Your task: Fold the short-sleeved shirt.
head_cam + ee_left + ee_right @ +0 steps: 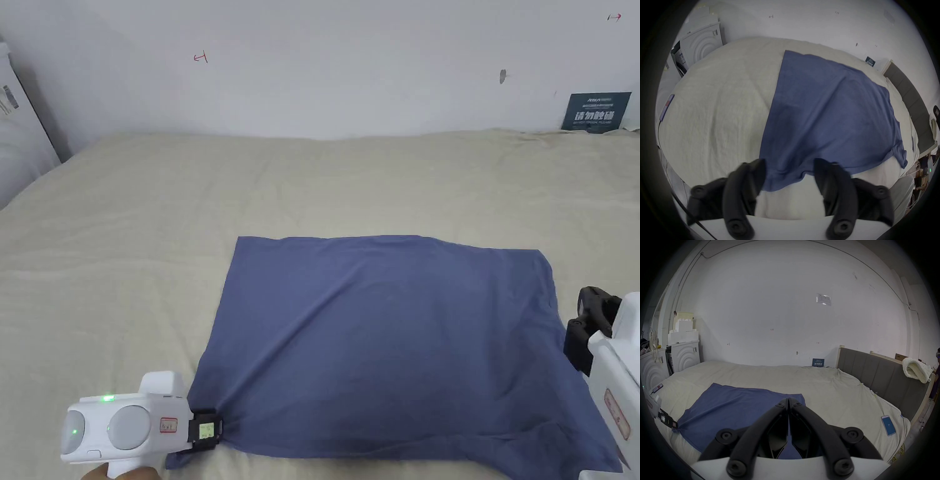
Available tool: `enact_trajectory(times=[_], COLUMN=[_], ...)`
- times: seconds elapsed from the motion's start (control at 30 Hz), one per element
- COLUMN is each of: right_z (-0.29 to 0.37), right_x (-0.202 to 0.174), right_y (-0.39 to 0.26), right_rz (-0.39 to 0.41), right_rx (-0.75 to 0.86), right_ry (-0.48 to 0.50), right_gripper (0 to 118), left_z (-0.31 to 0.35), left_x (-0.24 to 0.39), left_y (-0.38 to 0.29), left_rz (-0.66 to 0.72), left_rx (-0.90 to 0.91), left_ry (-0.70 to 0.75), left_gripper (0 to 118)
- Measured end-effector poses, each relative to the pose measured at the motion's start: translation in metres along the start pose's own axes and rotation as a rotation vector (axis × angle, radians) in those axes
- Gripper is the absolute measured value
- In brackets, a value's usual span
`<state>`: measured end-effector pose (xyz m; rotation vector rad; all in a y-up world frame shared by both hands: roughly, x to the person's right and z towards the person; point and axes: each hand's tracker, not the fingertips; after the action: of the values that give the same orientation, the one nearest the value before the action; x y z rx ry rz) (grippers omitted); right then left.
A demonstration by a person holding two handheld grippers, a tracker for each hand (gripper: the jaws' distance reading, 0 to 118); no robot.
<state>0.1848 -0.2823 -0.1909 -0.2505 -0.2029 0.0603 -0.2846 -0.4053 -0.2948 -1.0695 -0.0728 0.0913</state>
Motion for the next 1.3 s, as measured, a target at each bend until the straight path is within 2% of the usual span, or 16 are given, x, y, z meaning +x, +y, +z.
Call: enact_trajectory(times=[0.03, 0.07, 0.37, 0.4, 0.53, 0.6, 0.67, 0.73, 0.87, 0.97, 1.17, 1.3], right_z=[0.0, -0.001, -0.005, -0.005, -0.004, -0.005, -0.005, -0.006, -0.01, -0.018, -0.042, -0.052], right_x=[0.0, 0.0, 0.0, -0.001, 0.0, 0.002, 0.004, 0.007, 0.015, 0.024, 0.046, 0.056], right_y=[-0.001, -0.002, -0.011, -0.011, -0.014, -0.016, -0.018, -0.02, -0.027, -0.037, -0.071, -0.095], right_rz=[0.0, 0.0, -0.006, -0.003, -0.001, -0.004, -0.013, -0.018, -0.031, -0.048, -0.142, -0.152], right_rx=[-0.002, -0.006, -0.035, -0.038, -0.049, -0.058, -0.075, -0.091, -0.15, -0.254, -0.457, -0.566], right_ry=[0.002, 0.004, 0.021, 0.023, 0.028, 0.032, 0.037, 0.038, 0.038, 0.034, 0.037, 0.015], right_gripper=[0, 0, 0, 0, 0, 0, 0, 0, 0, 0, 0, 1], left_z=[0.0, -0.002, -0.021, -0.022, -0.019, -0.019, -0.018, -0.01, -0.003, 0.009, 0.032, 0.04], left_x=[-0.001, -0.003, -0.01, -0.009, 0.002, 0.006, 0.011, 0.013, 0.017, 0.02, 0.026, 0.03], left_y=[-0.003, -0.004, -0.011, -0.011, -0.011, -0.01, -0.01, -0.009, -0.008, -0.004, 0.006, 0.013], left_rz=[0.001, 0.0, 0.009, 0.007, -0.058, -0.075, -0.125, -0.102, -0.117, -0.113, -0.085, -0.078], left_rx=[0.003, 0.002, -0.071, -0.08, -0.085, -0.086, -0.088, -0.052, -0.029, 0.01, 0.083, 0.111], left_ry=[0.005, 0.017, 0.053, 0.055, 0.079, 0.067, 0.092, 0.02, 0.046, 0.034, -0.004, -0.024], left_gripper=[76, 79, 79, 77, 43, 33, 6, 5, 4, 4, 3, 3])
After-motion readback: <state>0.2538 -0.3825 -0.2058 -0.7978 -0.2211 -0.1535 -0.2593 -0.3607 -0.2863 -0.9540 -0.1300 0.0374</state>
